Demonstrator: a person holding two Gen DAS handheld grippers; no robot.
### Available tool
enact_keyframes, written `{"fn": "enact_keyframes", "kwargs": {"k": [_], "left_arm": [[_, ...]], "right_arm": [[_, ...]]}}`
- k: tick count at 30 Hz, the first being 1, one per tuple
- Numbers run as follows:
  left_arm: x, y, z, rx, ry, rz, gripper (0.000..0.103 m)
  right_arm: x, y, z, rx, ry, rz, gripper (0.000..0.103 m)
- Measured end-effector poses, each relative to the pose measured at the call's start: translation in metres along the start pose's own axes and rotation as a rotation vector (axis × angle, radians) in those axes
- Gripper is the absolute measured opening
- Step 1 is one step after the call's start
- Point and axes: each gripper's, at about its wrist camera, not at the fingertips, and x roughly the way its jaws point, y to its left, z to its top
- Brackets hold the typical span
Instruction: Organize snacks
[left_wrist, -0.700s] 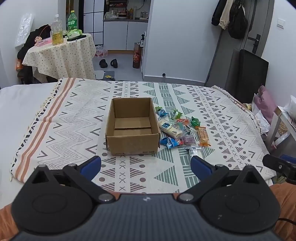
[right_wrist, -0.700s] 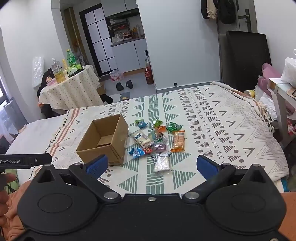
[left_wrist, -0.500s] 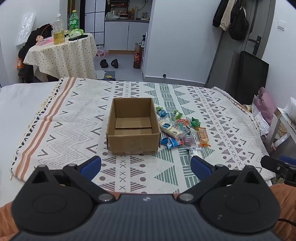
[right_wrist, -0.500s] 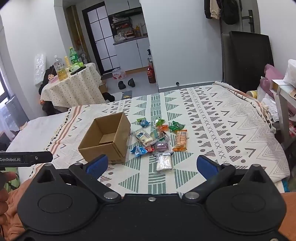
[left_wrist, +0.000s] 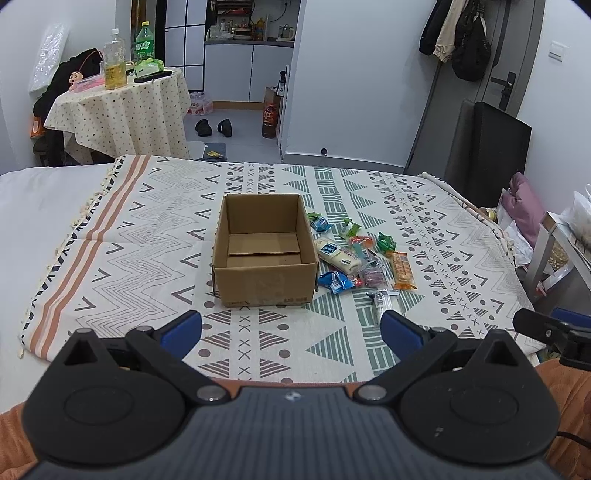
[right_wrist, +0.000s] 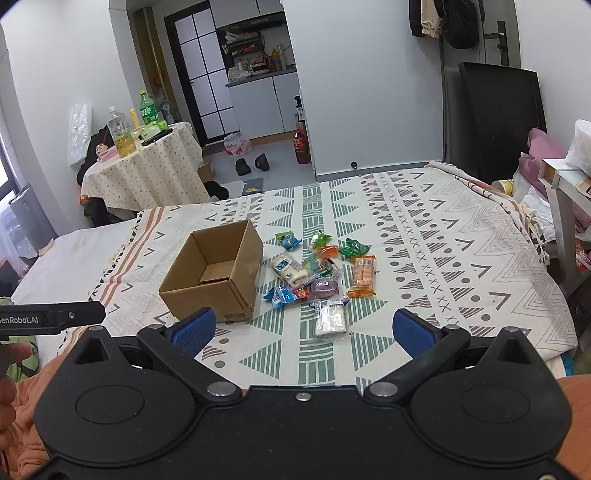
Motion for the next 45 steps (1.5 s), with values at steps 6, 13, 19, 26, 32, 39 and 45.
{"fn": "enact_keyframes", "kwargs": {"k": [6, 13, 19, 26, 32, 39, 45], "left_arm": [[-0.004, -0.001, -0.002, 0.007, -0.004, -0.009, 0.102], [-0.009, -0.005, -0.005, 0.024, -0.004, -0.024, 0.102], [-0.011, -0.008, -0.006, 0.028, -0.001, -0.029, 0.102], [-0.011, -0.008, -0.007, 0.021, -0.001, -0.032, 0.103], [-0.010, -0.007, -0.007, 0.017, 0.001, -0.029, 0.102], [-0.008, -0.005, -0.007, 0.015, 0.006, -0.031, 0.102], [0.000, -0.010, -0.003, 0.016, 0.020, -0.034, 0.102]], "right_arm": [[-0.002, 0.003, -0.001, -0.005, -0.002, -0.003, 0.103], [-0.005, 0.004, -0.002, -0.007, -0.003, -0.004, 0.103], [-0.006, 0.005, -0.003, 0.000, -0.001, 0.000, 0.103], [-0.010, 0.006, -0.004, -0.012, 0.003, 0.007, 0.103], [-0.007, 0.005, -0.004, -0.010, 0.010, 0.008, 0.103], [-0.005, 0.002, -0.005, -0.010, 0.011, 0.005, 0.103], [0.002, -0.006, -0.004, -0.008, 0.016, -0.005, 0.103]]}}
